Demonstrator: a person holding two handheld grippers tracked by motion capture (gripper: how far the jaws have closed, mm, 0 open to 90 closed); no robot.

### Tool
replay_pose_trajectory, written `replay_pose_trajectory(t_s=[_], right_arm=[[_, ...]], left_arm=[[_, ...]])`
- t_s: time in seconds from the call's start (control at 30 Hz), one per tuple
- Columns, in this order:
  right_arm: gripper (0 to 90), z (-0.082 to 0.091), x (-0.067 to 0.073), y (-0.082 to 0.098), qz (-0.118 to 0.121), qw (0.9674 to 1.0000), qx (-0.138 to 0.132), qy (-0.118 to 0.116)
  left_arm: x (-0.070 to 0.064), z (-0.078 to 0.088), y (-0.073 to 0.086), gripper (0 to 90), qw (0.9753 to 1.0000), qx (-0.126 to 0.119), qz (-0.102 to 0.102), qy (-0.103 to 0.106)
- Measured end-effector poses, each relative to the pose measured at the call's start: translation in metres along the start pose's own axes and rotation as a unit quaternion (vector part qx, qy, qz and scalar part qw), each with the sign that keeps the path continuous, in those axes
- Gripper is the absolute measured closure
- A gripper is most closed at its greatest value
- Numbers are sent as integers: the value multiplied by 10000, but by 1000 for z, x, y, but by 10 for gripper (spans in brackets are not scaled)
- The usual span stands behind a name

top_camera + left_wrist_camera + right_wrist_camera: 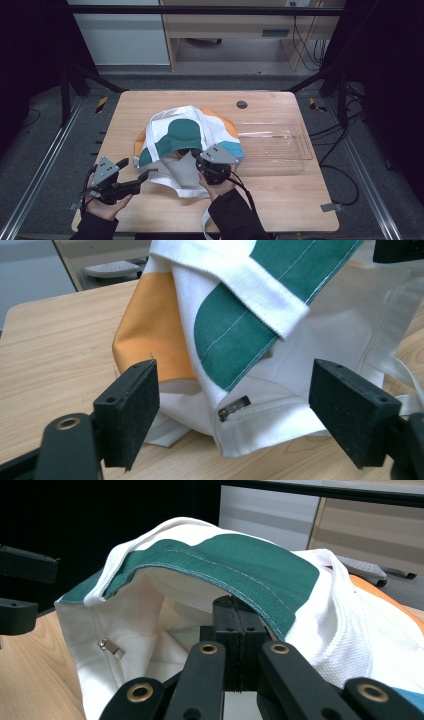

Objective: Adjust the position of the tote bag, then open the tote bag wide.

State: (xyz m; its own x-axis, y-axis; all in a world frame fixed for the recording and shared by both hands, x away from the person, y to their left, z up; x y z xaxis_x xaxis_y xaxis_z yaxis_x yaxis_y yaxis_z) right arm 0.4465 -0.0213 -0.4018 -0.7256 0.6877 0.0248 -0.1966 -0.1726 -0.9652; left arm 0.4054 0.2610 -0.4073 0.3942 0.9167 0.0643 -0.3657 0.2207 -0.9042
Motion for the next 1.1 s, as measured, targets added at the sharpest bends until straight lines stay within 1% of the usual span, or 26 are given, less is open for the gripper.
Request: replay_pose_trajectory(t_s=[0.07, 0.2, 0.3, 0.47, 0.63, 0.73, 0.77, 0.83, 1.0, 1.1], right_arm=[[900, 1, 0, 0, -4, 10000, -11, 0], [900, 1, 0, 0, 4, 10000, -29, -8], [900, 2, 0, -1, -52, 10000, -48, -28], [900, 4, -1, -2, -32, 10000, -43, -35], [900, 3, -2, -2, -30, 10000, -38, -41], [900, 2, -2, -2, -44, 10000, -33, -50], [900, 2, -2, -3, -18, 10000, -42, -46], [900, 3, -2, -4, -54, 10000, -35, -62], [900, 3, -3, -6, -45, 10000, -39, -77], [900, 3, -3, -7, -44, 9999, -49, -79]], left_arm=[[-1, 1, -3, 181, 10000, -3, 14, -18], [-2, 1, -8, 170, 10000, -37, 25, 33], [-4, 1, -12, 170, 10000, -67, 27, 58], [-7, 0, -20, 177, 9999, -81, 1, 81], [-16, -3, -30, 186, 9998, -103, -167, 93], [-20, -6, -35, 194, 9996, -125, -216, 110], [-22, -8, -37, 195, 9995, -139, -261, 88], [-25, -10, -40, 203, 9994, -144, -309, 105], [-32, -15, -47, 222, 9992, -180, -344, 109], [-37, -18, -51, 241, 9988, -203, -421, 130]])
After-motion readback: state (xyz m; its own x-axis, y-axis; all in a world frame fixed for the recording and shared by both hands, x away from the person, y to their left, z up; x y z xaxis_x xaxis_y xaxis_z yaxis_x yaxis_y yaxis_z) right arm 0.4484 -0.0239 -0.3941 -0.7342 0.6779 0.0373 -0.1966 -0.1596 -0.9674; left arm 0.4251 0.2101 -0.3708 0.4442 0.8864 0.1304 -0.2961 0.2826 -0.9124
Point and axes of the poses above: each handheld gripper's, and its own axes: z roughly backward along the jaws, y roughly out of its underside, x roughly to its left, the point moved 1 cm from there along -z, roughly forward along the jaws, and after that the axes turned 8 degrees about -y, right-handed, at the moved point
